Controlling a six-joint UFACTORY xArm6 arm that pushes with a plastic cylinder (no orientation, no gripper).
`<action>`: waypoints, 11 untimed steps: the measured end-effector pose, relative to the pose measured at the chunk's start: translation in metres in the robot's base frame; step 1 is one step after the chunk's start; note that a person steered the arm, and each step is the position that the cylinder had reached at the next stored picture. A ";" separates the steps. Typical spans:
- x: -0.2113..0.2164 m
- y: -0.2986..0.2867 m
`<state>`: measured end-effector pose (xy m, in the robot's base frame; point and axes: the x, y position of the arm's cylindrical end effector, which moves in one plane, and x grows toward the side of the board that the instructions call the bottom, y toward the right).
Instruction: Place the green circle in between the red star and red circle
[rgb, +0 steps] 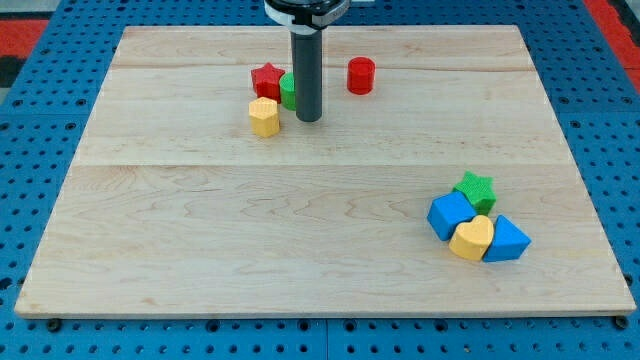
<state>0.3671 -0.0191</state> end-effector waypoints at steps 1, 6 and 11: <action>0.006 -0.013; -0.039 -0.012; -0.006 -0.019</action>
